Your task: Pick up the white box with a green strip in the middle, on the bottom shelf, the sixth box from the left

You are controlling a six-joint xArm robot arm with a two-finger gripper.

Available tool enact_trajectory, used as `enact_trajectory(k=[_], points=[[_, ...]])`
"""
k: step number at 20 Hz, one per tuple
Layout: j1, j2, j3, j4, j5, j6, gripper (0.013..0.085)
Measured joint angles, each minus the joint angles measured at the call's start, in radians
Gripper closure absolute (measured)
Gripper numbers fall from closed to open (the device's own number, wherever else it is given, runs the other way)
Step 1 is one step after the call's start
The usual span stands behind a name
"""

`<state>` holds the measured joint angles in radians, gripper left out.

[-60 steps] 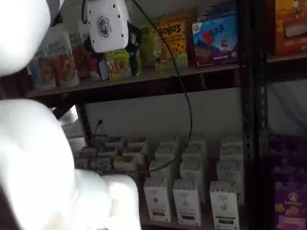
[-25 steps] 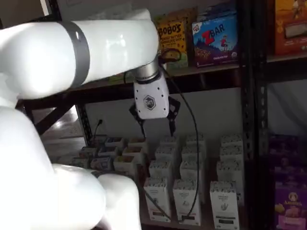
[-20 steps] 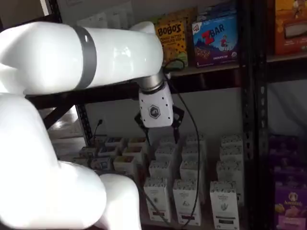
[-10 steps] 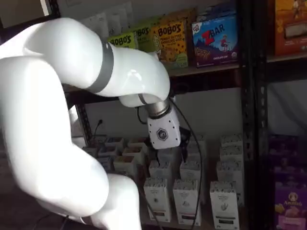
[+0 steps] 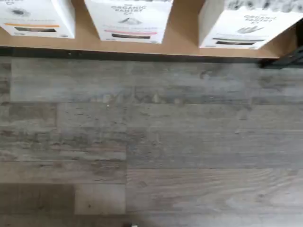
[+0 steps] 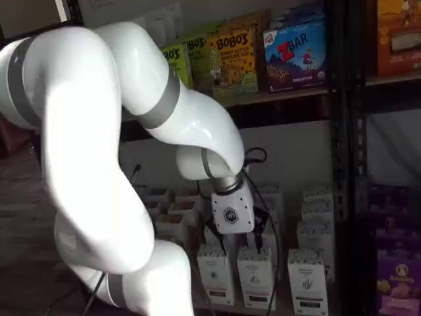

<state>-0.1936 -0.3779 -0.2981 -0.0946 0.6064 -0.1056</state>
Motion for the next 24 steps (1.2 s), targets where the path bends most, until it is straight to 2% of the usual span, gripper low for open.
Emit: enact_trajectory(k=[5, 9, 11, 13, 15, 16, 21, 24], points=[[-0.023, 0.134, 0.012, 0.057, -0.141, -0.068, 0.0130], [-0.038, 0.247, -0.009, 0.040, -0.223, -0.067, 0.0130], [-0.040, 0.298, -0.022, 0.061, -0.264, -0.089, 0.0130], [-0.034, 0.345, -0.037, 0.127, -0.304, -0.147, 0.0130], [-0.013, 0.398, -0.056, 0.258, -0.347, -0.256, 0.0130], [-0.006, 0.421, -0.066, 0.290, -0.366, -0.279, 0.0130], [0.008, 0.527, -0.119, 0.242, -0.426, -0.221, 0.0130], [0.015, 0.581, -0.156, 0.261, -0.443, -0.234, 0.0130]])
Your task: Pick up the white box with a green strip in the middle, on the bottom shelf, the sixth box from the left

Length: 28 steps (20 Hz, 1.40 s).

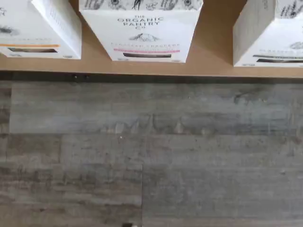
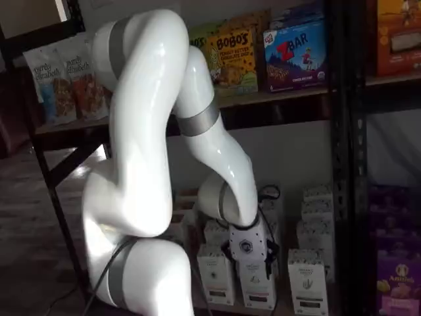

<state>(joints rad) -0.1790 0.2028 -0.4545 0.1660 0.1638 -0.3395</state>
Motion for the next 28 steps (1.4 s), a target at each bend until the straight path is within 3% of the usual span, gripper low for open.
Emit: enact_trajectory(k=[2, 5, 9, 24, 28], points=[[-0.004, 0.034, -0.029, -0.008, -0.005, 0.005, 0.0130], [-0.031, 0.096, -0.089, -0.118, -0.014, 0.087, 0.0130], [-0.055, 0.163, -0.163, -0.174, -0.010, 0.118, 0.0130], [-0.124, 0.397, -0.443, -0.136, 0.023, 0.013, 0.0130], [-0.129, 0.443, -0.515, -0.079, 0.040, -0.049, 0.0130]])
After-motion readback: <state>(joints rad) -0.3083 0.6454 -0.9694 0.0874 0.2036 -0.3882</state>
